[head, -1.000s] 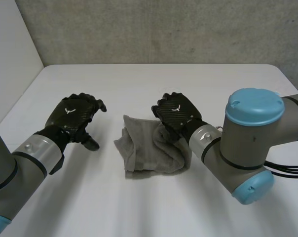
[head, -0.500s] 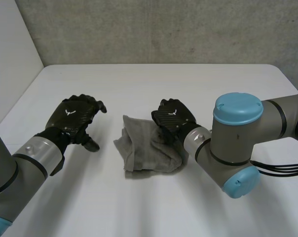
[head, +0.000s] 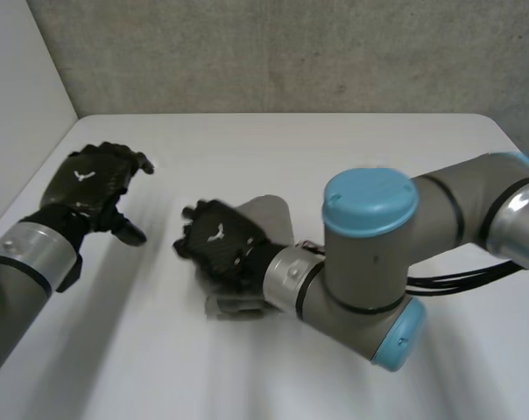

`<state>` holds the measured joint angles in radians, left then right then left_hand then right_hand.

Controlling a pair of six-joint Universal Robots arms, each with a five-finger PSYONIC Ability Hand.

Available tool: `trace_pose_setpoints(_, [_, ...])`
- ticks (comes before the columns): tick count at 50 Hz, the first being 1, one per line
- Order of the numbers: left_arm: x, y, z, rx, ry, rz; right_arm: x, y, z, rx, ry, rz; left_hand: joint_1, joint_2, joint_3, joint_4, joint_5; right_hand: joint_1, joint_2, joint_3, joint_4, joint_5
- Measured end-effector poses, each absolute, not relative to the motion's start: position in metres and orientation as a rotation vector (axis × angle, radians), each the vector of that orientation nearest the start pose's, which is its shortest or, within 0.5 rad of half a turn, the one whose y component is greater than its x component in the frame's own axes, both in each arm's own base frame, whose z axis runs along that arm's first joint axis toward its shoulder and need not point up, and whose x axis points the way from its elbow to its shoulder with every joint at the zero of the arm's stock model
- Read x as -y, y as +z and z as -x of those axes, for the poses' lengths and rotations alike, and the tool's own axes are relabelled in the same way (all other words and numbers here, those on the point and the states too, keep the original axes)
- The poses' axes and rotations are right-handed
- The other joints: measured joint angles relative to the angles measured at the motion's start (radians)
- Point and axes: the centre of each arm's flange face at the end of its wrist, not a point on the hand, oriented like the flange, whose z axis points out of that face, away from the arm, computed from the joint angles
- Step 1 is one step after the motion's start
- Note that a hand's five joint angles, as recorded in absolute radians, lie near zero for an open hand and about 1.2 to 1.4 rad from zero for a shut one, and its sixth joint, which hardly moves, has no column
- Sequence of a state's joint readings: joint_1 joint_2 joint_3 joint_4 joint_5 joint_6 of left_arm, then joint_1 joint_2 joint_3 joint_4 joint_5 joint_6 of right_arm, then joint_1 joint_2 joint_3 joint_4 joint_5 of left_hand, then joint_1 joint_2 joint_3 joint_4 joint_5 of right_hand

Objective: Fold the towel.

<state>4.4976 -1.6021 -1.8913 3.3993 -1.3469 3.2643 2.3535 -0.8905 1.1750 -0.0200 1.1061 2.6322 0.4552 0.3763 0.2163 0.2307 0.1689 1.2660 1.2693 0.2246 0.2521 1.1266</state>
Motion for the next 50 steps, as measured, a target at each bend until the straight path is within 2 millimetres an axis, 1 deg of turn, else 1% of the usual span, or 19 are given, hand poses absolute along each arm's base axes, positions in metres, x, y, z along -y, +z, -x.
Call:
trace_pose_setpoints(4, [0.255, 0.233, 0.202, -2.389, -2.261, -0.63, 0.16, 0.157, -0.421, -1.413, -1.446, 1.636, 0.0, 0.0, 0.0, 0.0, 0.0, 0.001, 0.0, 0.0, 0.0, 0.001])
trace_pose_setpoints(8, [0.257, 0.235, 0.198, -2.378, -2.264, -0.61, 0.155, 0.14, -0.425, -1.406, -1.408, 1.7, 0.0, 0.0, 0.0, 0.0, 0.0, 0.001, 0.0, 0.0, 0.0, 0.005])
trace_pose_setpoints(11, [0.258, 0.235, 0.197, -2.377, -2.264, -0.605, 0.155, 0.133, -0.426, -1.401, -1.405, 1.736, 0.0, 0.0, 0.0, 0.0, -0.002, 0.001, 0.0, 0.0, 0.0, 0.006])
trace_pose_setpoints(13, [0.258, 0.235, 0.197, -2.377, -2.263, -0.604, 0.155, 0.131, -0.426, -1.398, -1.408, 1.754, 0.0, 0.0, 0.0, 0.0, -0.006, -0.115, -0.122, 0.0, 0.0, -0.119])
trace_pose_setpoints(15, [0.258, 0.235, 0.197, -2.377, -2.264, -0.604, 0.155, 0.132, -0.425, -1.399, -1.416, 1.765, 0.0, 0.0, 0.0, 0.0, -0.015, -0.345, -0.331, 0.0, 0.0, -0.32])
trace_pose_setpoints(16, [0.258, 0.235, 0.197, -2.376, -2.264, -0.604, 0.155, 0.132, -0.425, -1.4, -1.419, 1.765, 0.0, 0.0, 0.0, 0.0, -0.016, -0.391, -0.377, 0.0, 0.0, -0.366])
trace_pose_setpoints(18, [0.259, 0.236, 0.197, -2.374, -2.268, -0.606, 0.156, 0.14, -0.423, -1.408, -1.438, 1.752, 0.0, 0.0, 0.0, 0.0, -0.023, -0.588, -0.554, 0.0, 0.0, -0.522])
trace_pose_setpoints(19, [0.259, 0.236, 0.197, -2.373, -2.269, -0.606, 0.156, 0.143, -0.422, -1.41, -1.445, 1.746, 0.0, 0.0, 0.0, 0.0, -0.025, -0.625, -0.591, 0.0, 0.0, -0.568])
trace_pose_setpoints(21, [0.259, 0.237, 0.198, -2.369, -2.278, -0.607, 0.156, 0.158, -0.418, -1.422, -1.472, 1.712, 0.0, 0.0, 0.0, 0.0, -0.032, -0.801, -0.767, 0.0, 0.0, -0.768])
trace_pose_setpoints(25, [0.26, 0.241, 0.201, -2.371, -2.3, -0.602, 0.153, 0.185, -0.408, -1.439, -1.508, 1.64, 0.0, 0.0, 0.0, 0.0, -0.037, -0.99, -0.998, 0.0, 0.0, -1.057])
trace_pose_setpoints(30, [0.262, 0.247, 0.205, -2.41, -2.347, -0.557, 0.148, 0.211, -0.393, -1.479, -1.524, 1.538, 0.0, 0.0, 0.0, 0.0, -0.038, -1.016, -1.019, 0.0, 0.0, -1.067])
trace_pose_setpoints(31, [0.262, 0.247, 0.205, -2.417, -2.353, -0.549, 0.148, 0.213, -0.391, -1.486, -1.524, 1.527, 0.0, 0.0, 0.0, 0.0, -0.038, -1.016, -1.019, 0.0, 0.0, -1.067])
trace_pose_setpoints(34, [0.262, 0.25, 0.209, -2.471, -2.386, -0.501, 0.158, 0.219, -0.377, -1.568, -1.516, 1.438, 0.0, 0.0, 0.0, 0.0, -0.038, -1.016, -1.019, 0.0, 0.0, -1.067])
trace_pose_setpoints(38, [0.26, 0.246, 0.218, -2.547, -2.396, -0.473, 0.174, 0.219, -0.363, -1.667, -1.498, 1.328, 0.0, 0.0, 0.0, 0.0, -0.037, -1.016, -1.019, 0.0, 0.0, -1.067])
trace_pose_setpoints(40, [0.257, 0.242, 0.226, -2.604, -2.389, -0.477, 0.188, 0.218, -0.354, -1.738, -1.484, 1.234, 0.0, 0.0, 0.0, 0.0, -0.037, -1.016, -1.019, 0.0, 0.0, -1.067])
trace_pose_setpoints(44, [0.251, 0.227, 0.242, -2.705, -2.337, -0.515, 0.213, 0.215, -0.345, -1.828, -1.46, 1.076, 0.0, 0.0, 0.0, 0.0, -0.036, -1.016, -1.019, 0.0, 0.0, -1.067])
trace_pose_setpoints(45, [0.25, 0.224, 0.244, -2.72, -2.323, -0.521, 0.217, 0.214, -0.345, -1.839, -1.455, 1.054, 0.0, 0.0, 0.0, 0.0, -0.036, -1.016, -1.019, 0.0, 0.0, -1.067])
trace_pose_setpoints(49, [0.242, 0.2, 0.255, -2.815, -2.199, -0.548, 0.24, 0.204, -0.347, -1.901, -1.406, 0.922, 0.0, 0.0, 0.0, 0.0, -0.036, -1.017, -1.019, 0.0, 0.0, -1.067])
trace_pose_setpoints(50, [0.241, 0.197, 0.256, -2.824, -2.182, -0.549, 0.243, 0.203, -0.347, -1.907, -1.399, 0.91, 0.0, 0.0, 0.0, 0.0, -0.036, -1.019, -1.019, 0.0, 0.0, -1.067])
